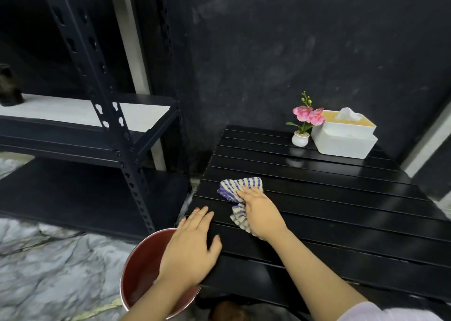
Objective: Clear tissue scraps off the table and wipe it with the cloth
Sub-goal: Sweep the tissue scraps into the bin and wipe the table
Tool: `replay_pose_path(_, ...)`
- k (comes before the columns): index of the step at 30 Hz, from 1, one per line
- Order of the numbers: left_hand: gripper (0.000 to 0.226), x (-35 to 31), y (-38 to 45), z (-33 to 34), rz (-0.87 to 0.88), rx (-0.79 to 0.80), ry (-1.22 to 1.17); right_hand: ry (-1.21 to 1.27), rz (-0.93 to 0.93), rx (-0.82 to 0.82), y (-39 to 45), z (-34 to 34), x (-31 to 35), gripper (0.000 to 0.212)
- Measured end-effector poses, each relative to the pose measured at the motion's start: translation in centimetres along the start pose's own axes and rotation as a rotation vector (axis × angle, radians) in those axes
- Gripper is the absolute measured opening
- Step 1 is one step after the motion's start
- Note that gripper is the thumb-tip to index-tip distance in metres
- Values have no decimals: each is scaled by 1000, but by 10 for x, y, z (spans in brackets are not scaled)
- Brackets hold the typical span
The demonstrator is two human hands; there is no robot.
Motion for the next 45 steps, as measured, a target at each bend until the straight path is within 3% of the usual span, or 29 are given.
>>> replay_pose_path(8,87,-2,-2,1,-13,13,-20,-54,298,-55,-51,-24,-53,49)
replay_pose_path(18,59,-6,-2,-1,-22,64,-2,-59,124,-10,-65,-27,10,44)
replay_pose_path(24,57,-8,-4,-2,-33,88,17,-28,58,19,-94,-22,21,45)
replay_pose_path(37,59,-28,15,4,-35,89,-33,20,252,-129,-157,-39,-55,43)
replay_pose_path(45,59,-24,19,13,-21,58,15,-6,355,-149,-138,-52,-94,47)
Point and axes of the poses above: each hand's wrist, its own y-axis towards the middle knuckle, its own z-axis out of the palm, x = y × z, the point moved 6 cm from there along y, towards the middle knuckle, and after that the axes turned 11 degrees about -y, right-handed, at the moved point
